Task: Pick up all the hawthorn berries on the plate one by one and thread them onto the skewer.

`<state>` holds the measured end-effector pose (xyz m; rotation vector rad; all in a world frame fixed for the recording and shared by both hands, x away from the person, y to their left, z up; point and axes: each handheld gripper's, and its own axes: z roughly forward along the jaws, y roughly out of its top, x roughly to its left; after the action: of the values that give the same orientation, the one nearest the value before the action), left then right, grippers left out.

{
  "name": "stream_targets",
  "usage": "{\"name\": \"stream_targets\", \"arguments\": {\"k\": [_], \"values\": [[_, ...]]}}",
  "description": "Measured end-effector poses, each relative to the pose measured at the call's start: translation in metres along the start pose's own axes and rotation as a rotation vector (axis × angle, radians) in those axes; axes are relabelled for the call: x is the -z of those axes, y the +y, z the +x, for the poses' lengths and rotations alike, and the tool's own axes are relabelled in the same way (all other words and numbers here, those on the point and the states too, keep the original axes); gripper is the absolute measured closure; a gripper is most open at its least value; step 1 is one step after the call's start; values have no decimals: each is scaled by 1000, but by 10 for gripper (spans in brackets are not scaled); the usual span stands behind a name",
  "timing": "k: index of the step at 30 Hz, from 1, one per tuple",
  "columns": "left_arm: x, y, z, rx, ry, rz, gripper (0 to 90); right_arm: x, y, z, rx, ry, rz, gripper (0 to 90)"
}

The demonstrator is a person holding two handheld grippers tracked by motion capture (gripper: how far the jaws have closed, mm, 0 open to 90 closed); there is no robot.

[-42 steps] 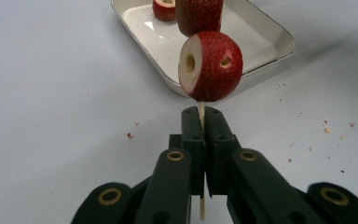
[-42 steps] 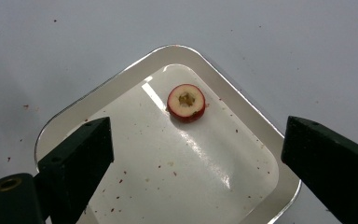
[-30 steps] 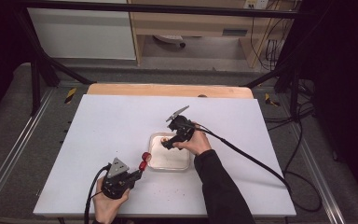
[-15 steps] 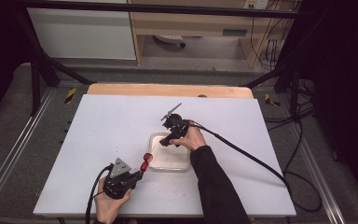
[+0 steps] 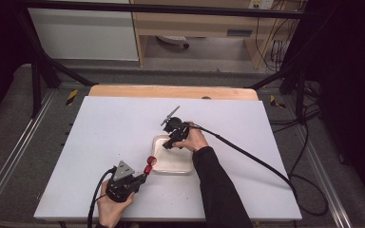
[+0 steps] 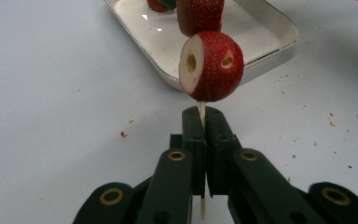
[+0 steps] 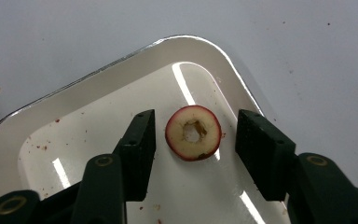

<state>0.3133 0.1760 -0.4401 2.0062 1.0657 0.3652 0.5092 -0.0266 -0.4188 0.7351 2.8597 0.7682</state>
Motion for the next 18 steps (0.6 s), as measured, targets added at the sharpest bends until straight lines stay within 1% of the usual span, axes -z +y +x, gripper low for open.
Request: {"name": "stream_targets", "arguments": {"k": [6, 13, 17, 18], "values": [[-1, 0, 0, 0, -4, 1, 880, -1, 0, -1, 32, -8, 26, 522], [0, 0, 0, -1, -3, 2, 880, -4, 0, -1, 50, -12, 29, 535], [0, 0, 0, -2, -4, 2, 880, -4, 0, -1, 64, -11, 28, 609], [0, 0, 0, -2, -3, 1, 880, -4, 0, -1, 62, -12, 27, 609]]}}
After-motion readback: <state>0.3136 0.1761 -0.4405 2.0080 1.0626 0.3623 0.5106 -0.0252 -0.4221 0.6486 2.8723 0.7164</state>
